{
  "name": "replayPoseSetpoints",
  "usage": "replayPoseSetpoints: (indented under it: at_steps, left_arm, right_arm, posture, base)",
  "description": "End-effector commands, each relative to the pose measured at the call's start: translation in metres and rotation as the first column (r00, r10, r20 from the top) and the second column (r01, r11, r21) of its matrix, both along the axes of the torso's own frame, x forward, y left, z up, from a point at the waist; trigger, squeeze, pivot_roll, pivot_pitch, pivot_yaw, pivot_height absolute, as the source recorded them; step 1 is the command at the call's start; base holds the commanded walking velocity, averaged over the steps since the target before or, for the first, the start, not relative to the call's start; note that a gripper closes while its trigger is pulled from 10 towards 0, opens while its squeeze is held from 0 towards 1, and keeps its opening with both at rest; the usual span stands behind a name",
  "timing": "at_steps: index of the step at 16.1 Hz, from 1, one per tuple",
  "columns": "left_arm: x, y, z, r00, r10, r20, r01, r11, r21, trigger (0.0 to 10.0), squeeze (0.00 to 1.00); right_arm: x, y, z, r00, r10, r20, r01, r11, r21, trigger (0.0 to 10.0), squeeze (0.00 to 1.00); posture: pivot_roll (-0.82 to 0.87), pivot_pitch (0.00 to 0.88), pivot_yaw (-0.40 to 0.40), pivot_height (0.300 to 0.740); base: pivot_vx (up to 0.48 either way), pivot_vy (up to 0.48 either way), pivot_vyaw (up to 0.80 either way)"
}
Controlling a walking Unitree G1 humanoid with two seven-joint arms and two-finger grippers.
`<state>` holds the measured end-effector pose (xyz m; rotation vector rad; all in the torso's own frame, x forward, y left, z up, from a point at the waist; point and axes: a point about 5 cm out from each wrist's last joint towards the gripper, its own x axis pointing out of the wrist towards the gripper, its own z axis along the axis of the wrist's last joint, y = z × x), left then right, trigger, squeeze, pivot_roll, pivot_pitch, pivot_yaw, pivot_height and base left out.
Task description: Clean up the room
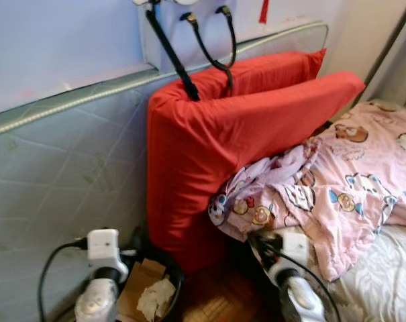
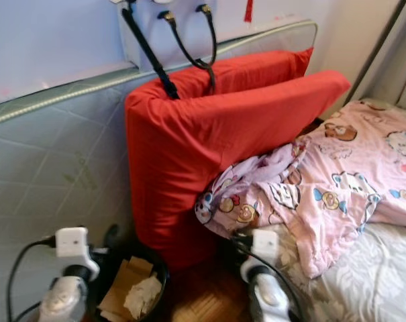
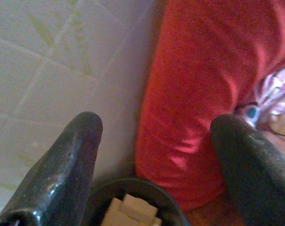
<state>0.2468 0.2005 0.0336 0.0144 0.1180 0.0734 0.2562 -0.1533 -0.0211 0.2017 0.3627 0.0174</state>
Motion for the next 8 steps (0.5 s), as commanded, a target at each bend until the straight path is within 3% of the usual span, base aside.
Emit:
replayPoseSetpoints:
  at_steps: [1,5,8]
  left_arm:
    - [-0.0005,0.0026,0.0005,1.000,0.005,-0.003,-0.005,1.000,0.010,10.0,0.00]
    - [-0.0011,0.0023,0.0001,1.000,0.009,-0.005,-0.009,1.000,0.009,10.0,0.00]
    - [-0.0014,0.0020,-0.0002,1.000,0.010,-0.005,-0.010,1.000,0.011,10.0,0.00]
  right_arm:
    - [0.0018,0.0011,0.0008,1.000,-0.004,-0.002,0.004,1.000,0.009,10.0,0.00]
    - [0.0017,0.0004,0.0001,1.000,0.004,-0.008,-0.004,1.000,0.006,10.0,0.00]
    - [0.0012,0.0002,-0.0006,1.000,0.007,-0.013,-0.007,1.000,0.005,10.0,0.00]
  posture:
    - [0.07,0.000,-0.060,0.720]
    - [0.07,0.000,-0.064,0.720]
    - [0.07,0.000,-0.065,0.720]
  base:
    - [0.000,-0.289,0.00]
    - [0.000,-0.287,0.00]
    - [0.000,-0.471,0.00]
